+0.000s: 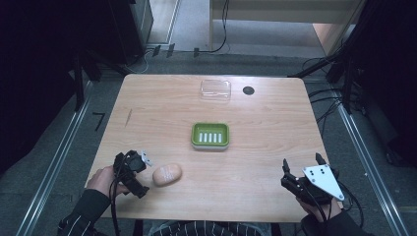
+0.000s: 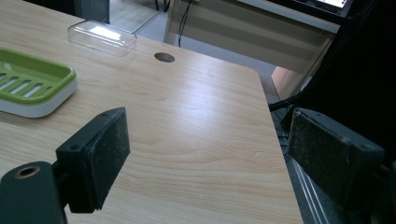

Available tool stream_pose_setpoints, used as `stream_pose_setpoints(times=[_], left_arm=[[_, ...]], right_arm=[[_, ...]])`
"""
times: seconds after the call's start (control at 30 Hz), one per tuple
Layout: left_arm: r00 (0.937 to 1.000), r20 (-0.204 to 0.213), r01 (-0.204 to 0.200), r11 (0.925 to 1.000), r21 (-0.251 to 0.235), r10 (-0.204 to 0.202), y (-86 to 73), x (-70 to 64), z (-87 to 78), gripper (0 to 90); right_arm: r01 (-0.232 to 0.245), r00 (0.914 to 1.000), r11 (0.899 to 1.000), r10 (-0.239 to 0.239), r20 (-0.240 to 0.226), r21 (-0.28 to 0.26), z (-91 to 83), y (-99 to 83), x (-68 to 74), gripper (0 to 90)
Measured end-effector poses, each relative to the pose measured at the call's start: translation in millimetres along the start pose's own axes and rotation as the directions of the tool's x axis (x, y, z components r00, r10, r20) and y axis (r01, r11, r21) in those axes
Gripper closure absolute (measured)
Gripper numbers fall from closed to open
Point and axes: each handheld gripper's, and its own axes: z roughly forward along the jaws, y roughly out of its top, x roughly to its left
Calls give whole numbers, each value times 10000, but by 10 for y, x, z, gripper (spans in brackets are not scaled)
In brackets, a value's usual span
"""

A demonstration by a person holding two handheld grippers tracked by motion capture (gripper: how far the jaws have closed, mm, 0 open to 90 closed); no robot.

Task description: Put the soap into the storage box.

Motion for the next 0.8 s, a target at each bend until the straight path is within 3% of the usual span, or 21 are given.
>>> stream_pose_setpoints(times=[0.43, 0.8], left_arm=[[9999, 73, -145, 9999, -19, 145, 17, -4, -9, 0], [9999, 120, -113, 9992, -372, 117, 33, -33, -113, 0]], right_arm=[[-4, 10000, 10000, 4, 5, 31, -1, 3, 9, 136], [102, 9999, 9999, -102, -63, 57, 15, 9, 19, 136]])
